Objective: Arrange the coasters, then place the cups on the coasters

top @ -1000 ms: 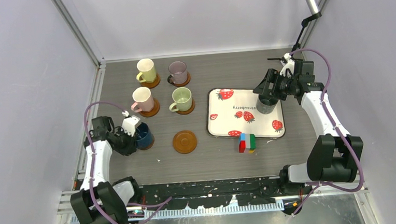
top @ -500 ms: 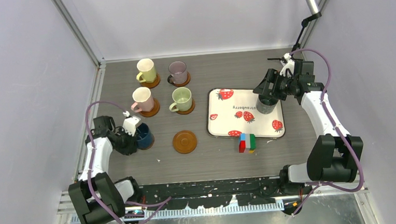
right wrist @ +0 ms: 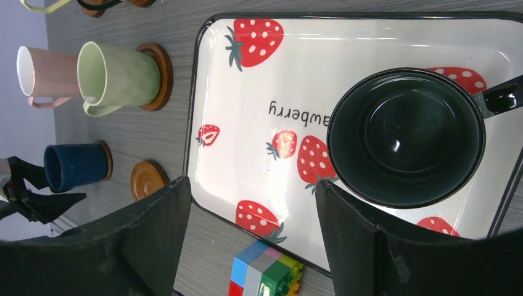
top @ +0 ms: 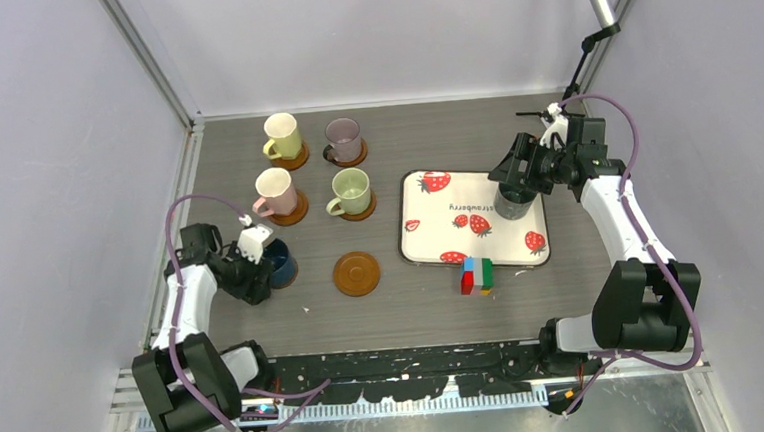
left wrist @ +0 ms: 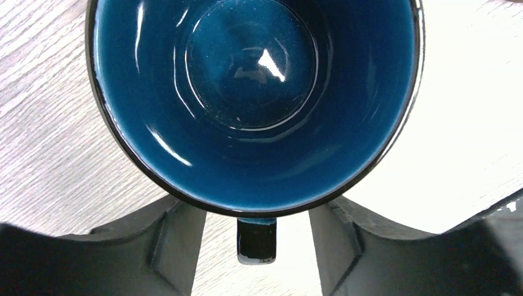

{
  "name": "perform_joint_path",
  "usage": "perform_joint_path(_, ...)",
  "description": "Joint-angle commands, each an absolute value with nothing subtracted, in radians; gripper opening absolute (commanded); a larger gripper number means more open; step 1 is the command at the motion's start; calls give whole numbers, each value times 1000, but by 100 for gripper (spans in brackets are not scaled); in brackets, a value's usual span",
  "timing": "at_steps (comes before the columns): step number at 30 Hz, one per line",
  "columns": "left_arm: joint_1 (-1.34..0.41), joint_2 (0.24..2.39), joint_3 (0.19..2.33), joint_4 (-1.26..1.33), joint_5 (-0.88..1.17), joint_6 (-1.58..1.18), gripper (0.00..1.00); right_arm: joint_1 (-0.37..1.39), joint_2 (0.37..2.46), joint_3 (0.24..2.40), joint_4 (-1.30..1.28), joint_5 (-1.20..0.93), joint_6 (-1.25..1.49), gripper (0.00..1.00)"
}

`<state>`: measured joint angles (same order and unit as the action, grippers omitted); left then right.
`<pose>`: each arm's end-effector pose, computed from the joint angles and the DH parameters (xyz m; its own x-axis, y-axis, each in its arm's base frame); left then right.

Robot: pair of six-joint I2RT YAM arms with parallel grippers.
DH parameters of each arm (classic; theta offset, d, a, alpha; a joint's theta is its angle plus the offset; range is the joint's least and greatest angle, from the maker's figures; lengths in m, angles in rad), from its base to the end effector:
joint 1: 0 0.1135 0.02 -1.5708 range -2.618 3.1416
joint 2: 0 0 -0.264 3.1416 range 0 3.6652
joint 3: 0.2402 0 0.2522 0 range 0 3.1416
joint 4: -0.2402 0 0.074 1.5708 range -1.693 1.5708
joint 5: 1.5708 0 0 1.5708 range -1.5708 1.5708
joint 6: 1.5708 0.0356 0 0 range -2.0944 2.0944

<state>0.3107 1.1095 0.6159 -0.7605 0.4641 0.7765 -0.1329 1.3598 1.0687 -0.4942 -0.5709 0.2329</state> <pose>0.1759 0.0397 0.1861 -0.7440 0.4193 -0.5203 0.5337 0.8414 -0.0852 0.2901 -0.0194 0.2853 -0.7436 0.2953 -0.5999 -0.0983 0.8391 0.5350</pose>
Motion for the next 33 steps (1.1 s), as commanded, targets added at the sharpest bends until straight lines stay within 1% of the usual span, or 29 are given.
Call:
perform_joint_path(1,316,1070,652,-801,481,805,66,-136,1357,1091,-477,-590,218,78)
perform_joint_path(3,316,1057,674,-845,484,808,75,-137,1357,1091,-479,-592,218,78)
perform_joint_path(6,315,1040,716,-908,492,820,95,-137,1355,1093,-484,-594,215,78)
perform_joint_path(7,316,1037,734,-937,497,825,99,-137,1355,1092,-485,-595,215,78)
perform_joint_path(12,315,1051,850,-1057,541,836,100,-137,1353,1094,-487,-602,211,78)
perform_joint_path(16,315,1088,940,-1104,587,796,100,-136,1356,1107,-506,-604,189,78)
perform_joint_path(22,255,1145,1028,-1109,605,708,100,-142,1375,1216,-697,-540,16,80)
perform_joint_path(25,143,1149,1062,-1076,569,633,100,-170,1402,1275,-770,-504,-50,80)
perform_joint_path(29,-59,1139,1057,-990,472,525,100,-237,1482,1350,-831,-494,-116,80)
perform_joint_path(33,-178,1156,1059,-943,434,449,100,-285,1581,1418,-862,-487,-148,81)
